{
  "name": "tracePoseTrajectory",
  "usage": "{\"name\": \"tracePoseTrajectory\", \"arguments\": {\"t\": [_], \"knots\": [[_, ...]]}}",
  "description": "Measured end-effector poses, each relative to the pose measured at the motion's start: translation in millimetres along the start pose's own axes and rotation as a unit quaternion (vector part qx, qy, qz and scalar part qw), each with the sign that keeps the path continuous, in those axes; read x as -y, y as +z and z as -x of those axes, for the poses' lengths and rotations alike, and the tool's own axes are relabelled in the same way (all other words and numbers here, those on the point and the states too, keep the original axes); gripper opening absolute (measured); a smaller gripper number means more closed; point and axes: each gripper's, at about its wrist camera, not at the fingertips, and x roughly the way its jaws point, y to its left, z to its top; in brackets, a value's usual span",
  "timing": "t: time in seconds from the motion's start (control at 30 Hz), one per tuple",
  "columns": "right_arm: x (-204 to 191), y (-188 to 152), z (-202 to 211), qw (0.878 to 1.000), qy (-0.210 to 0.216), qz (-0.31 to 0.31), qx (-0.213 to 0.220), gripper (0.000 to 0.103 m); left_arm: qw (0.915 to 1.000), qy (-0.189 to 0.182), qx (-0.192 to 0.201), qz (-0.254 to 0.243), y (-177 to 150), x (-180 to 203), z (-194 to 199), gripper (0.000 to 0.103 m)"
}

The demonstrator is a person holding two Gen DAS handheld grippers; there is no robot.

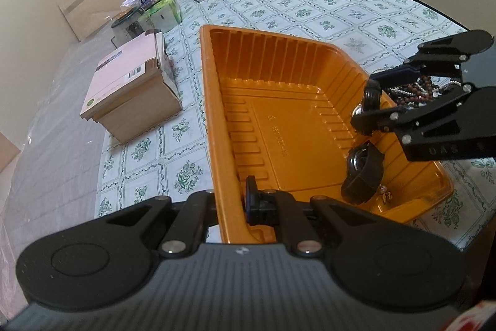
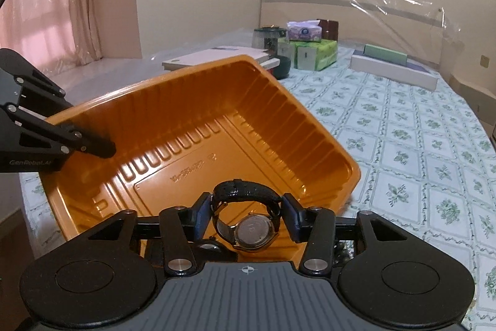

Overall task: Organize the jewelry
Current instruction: 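Carry the silver-faced watch into the orange tray and release it, then pinch a pearl necklace with the right gripper and lift it from the pile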

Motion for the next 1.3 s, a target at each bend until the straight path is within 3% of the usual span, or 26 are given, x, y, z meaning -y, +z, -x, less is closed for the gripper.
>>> {"name": "tracePoseTrajectory", "arguments": {"t": [0.07, 0.27, 0.53, 0.7, 1.03, 1.1, 1.13, 1.3], "knots": [[3, -3, 7, 1.000, 0.001, -0.010, 0.011, 0.061, 1.0000, -0.002, 0.001, 0.001, 0, 0, 1, 0.005], [27, -21, 46, 0.996, -0.044, -0.069, 0.028, 0.062, 1.0000, -0.002, 0.001, 0.003, -1, -2, 1, 0.005], [90, -80, 103, 0.977, -0.134, -0.168, -0.005, 0.061, 1.0000, -0.002, 0.000, 0.005, -1, -2, 0, 0.005], [109, -96, 115, 0.972, -0.156, -0.176, -0.023, 0.043, 1.0000, -0.001, -0.001, 0.004, -1, -2, 0, 0.005], [102, -95, 95, 0.980, -0.136, -0.140, -0.045, 0.023, 1.0000, 0.002, -0.002, -0.001, 1, 0, 1, 0.005], [99, -94, 91, 0.981, -0.134, -0.131, -0.047, 0.006, 1.0000, 0.002, -0.003, -0.002, 1, 0, 1, 0.005], [99, -93, 90, 0.981, -0.135, -0.128, -0.048, 0.003, 1.0000, 0.002, -0.003, -0.002, 1, 1, 2, 0.005], [95, -83, 99, 0.983, -0.147, -0.109, -0.032, 0.002, 1.0000, 0.002, -0.003, -0.002, 1, 1, 2, 0.005]]}}
